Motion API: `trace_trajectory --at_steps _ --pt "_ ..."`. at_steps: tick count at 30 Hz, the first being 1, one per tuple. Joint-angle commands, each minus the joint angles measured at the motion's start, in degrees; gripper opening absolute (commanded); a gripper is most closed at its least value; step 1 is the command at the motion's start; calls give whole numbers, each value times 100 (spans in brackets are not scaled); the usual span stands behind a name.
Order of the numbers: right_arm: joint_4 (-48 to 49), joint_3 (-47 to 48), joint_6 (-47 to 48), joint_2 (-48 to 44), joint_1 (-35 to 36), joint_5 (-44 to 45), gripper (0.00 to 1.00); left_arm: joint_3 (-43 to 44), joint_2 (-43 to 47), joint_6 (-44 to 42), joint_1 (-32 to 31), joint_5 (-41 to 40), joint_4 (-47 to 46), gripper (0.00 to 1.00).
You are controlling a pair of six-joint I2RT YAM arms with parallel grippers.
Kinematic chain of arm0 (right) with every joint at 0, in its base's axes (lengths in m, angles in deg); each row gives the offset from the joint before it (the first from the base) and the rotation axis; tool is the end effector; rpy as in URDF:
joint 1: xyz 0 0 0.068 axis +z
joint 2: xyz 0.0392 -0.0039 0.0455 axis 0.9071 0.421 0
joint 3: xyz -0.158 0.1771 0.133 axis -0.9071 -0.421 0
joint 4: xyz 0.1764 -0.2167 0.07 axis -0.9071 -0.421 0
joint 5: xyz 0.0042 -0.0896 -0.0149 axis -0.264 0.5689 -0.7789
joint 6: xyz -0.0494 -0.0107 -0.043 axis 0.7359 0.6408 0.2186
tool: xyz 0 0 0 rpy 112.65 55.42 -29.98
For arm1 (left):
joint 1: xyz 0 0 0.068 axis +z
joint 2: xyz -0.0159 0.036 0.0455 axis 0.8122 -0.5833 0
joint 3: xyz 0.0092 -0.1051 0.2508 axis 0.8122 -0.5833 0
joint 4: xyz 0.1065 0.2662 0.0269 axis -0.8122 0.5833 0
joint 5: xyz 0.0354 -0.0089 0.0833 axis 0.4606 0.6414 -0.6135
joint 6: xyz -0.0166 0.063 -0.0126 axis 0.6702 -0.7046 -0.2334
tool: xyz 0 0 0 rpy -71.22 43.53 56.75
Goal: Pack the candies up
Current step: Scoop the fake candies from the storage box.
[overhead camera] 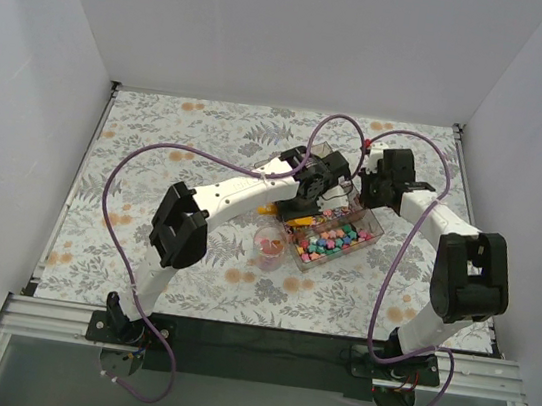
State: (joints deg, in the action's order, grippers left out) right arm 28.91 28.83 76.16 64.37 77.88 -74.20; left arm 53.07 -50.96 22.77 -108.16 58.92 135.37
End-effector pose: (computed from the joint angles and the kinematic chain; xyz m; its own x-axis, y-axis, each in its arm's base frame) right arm 0.3808 0.0907 0.1852 -0.6587 -0.2678 -0.7031 -0.3541 0.9349 -0.0244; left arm 0.2821 -0.3647 0.2472 -0.7781 0.5896 -0.2166 0.5610 0.8075 0.1824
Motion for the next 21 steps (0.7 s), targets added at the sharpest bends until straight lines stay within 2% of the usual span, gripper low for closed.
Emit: trace_trajectory --at_steps 1,9,21 --pt "263 -2 -103 -278 102 161 1 -57 321 -106 -3 -228 55 0" --pt "447 -116 -199 -401 155 205 1 48 171 -326 -21 -237 -24 0" --pt "781 -327 -472 -542 190 -23 1 593 -654 -599 -486 158 -305 0"
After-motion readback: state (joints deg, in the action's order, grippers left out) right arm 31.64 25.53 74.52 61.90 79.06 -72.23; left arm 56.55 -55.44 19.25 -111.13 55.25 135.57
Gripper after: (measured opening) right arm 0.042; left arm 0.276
